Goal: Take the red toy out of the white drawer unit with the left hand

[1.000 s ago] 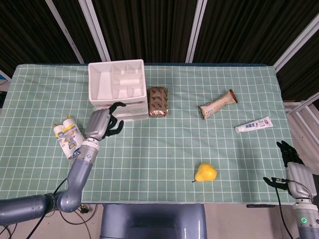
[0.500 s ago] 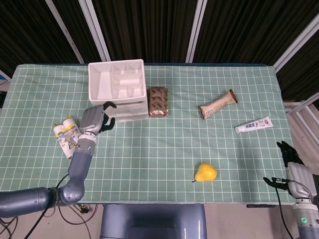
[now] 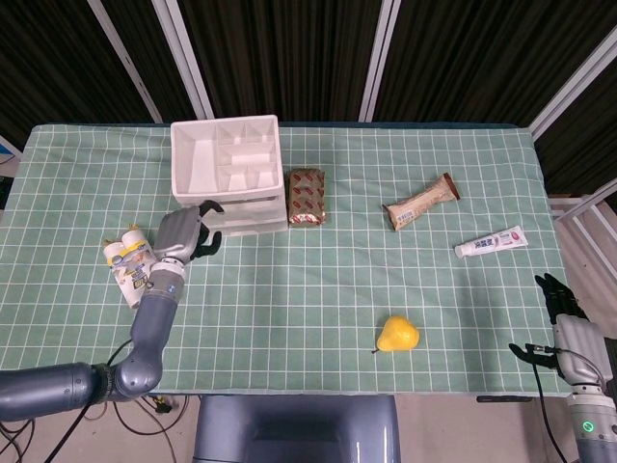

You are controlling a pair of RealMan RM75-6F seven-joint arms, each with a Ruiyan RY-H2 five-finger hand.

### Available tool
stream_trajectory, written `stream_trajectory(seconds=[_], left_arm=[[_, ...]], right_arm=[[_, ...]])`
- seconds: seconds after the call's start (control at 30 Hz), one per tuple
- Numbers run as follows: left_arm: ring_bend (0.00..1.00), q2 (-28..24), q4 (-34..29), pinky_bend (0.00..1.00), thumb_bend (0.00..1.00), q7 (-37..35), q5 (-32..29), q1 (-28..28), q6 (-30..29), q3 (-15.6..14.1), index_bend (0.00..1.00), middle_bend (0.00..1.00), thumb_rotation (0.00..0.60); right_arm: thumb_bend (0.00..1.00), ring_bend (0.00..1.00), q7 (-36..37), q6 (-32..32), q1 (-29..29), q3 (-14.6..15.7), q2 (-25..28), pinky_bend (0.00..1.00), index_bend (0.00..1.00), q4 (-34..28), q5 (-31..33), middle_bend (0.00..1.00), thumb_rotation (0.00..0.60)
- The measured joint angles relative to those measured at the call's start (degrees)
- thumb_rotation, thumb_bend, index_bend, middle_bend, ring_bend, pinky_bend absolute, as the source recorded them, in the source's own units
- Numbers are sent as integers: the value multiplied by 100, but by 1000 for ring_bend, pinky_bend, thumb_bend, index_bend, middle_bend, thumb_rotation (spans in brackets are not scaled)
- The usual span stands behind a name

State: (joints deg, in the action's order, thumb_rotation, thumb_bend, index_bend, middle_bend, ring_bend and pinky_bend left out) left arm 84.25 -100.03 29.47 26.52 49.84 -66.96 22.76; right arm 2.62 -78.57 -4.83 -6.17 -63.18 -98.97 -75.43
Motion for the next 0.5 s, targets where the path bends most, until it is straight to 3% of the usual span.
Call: stream_trajectory(seconds=[0.17,0.5], left_arm=[[998,-143,-299,1000,448,-15,-11,-56,31,-90,496,1000,600],[998,-436,-818,1000,448,-102,43,-151,51,-240,515,1000,600]], right_arm=[[65,0,3,-5,1,0,-1,229,0,-1,-5,0,600],[66,0,12,-11,5,5,2,229,0,-12,-16,0,600]])
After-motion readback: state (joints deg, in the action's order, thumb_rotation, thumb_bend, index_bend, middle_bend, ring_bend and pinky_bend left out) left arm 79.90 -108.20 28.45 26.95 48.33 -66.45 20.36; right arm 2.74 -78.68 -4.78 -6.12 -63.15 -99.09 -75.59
